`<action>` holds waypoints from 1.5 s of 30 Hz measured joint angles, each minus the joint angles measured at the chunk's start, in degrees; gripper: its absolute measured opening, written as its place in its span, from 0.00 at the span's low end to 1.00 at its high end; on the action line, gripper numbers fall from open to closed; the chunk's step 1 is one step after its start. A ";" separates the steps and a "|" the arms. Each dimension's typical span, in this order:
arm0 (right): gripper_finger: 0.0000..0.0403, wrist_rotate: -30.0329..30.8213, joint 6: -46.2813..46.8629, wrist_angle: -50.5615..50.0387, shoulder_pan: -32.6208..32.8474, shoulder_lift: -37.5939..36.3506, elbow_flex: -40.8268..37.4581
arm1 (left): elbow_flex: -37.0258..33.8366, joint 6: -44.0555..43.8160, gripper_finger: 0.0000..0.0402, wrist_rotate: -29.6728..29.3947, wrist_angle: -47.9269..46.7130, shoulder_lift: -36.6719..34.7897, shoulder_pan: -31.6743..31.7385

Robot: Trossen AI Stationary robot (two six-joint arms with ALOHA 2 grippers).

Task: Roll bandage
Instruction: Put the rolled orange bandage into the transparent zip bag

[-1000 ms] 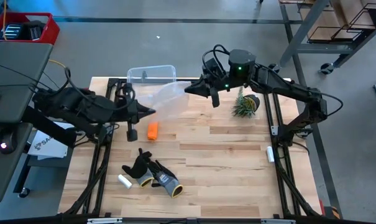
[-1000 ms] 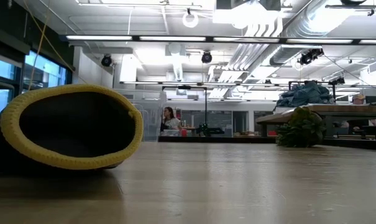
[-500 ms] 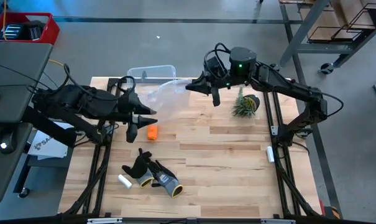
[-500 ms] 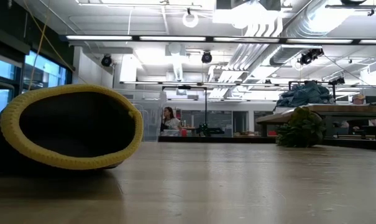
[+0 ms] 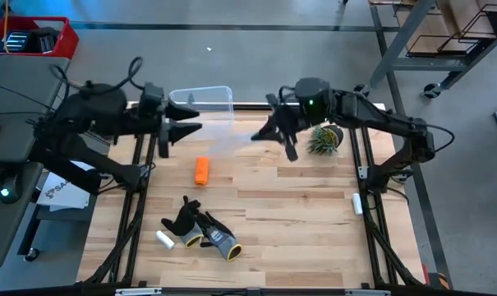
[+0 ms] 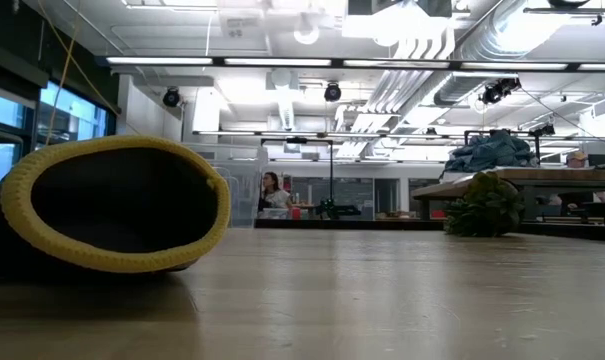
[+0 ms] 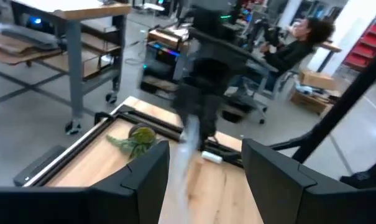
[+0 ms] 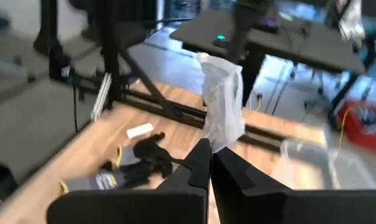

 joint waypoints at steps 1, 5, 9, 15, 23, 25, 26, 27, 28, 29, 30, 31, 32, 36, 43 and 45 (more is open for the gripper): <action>0.00 1.08 -2.93 0.03 1.12 0.10 0.00 | -0.21 0.01 0.49 1.88 -0.26 0.28 1.75; 0.00 4.29 -6.68 0.06 4.53 0.47 0.00 | -1.53 -1.95 0.49 11.59 -0.30 2.68 7.22; 0.00 5.62 -8.05 -1.28 6.29 0.74 0.00 | -1.68 -2.13 0.49 20.60 0.01 6.60 9.86; 0.00 12.06 -9.94 -7.49 7.35 0.74 0.00 | -1.70 3.32 0.49 23.03 -0.24 12.07 9.71; 0.00 13.69 -13.91 -10.34 8.58 0.72 0.00 | -1.70 6.49 0.49 23.00 -4.32 15.75 9.66; 0.00 13.86 -14.78 -10.61 8.73 0.72 0.00 | -1.70 7.12 0.49 22.78 -5.87 16.16 9.66; 0.00 13.99 -15.54 -10.85 8.80 0.72 0.00 | -1.70 7.23 0.49 22.74 -6.42 16.29 9.66; 0.00 14.27 -16.13 -10.95 8.80 0.72 0.00 | -1.70 7.21 0.49 22.74 -6.79 16.34 9.66; 0.00 14.46 -16.85 -10.95 8.80 0.72 0.00 | -1.70 7.23 0.49 22.70 -6.84 16.34 9.66; 0.00 14.42 -17.24 -10.95 8.80 0.72 0.00 | -1.70 7.23 0.49 22.70 -6.66 16.34 9.66; 0.00 14.42 -17.64 -11.09 8.81 0.72 0.00 | -1.70 7.23 0.49 22.66 -6.38 16.28 9.66; 0.00 14.44 -18.33 -11.55 8.82 0.72 0.00 | -1.70 7.22 0.49 22.66 -6.09 16.26 9.66; 0.00 14.59 -19.09 -12.28 8.86 0.72 0.00 | -1.70 7.23 0.49 22.66 -5.91 16.25 9.66; 0.00 15.91 -22.13 -13.32 8.82 0.72 0.00 | -1.70 8.35 0.49 22.46 -5.86 16.71 9.64; 0.00 18.54 -24.90 -13.43 8.66 0.72 0.00 | -1.70 10.27 0.49 22.33 -5.53 19.14 9.66; 0.00 18.60 -24.91 -13.49 8.69 0.72 0.00 | -1.70 10.65 0.49 22.33 -4.36 19.66 9.64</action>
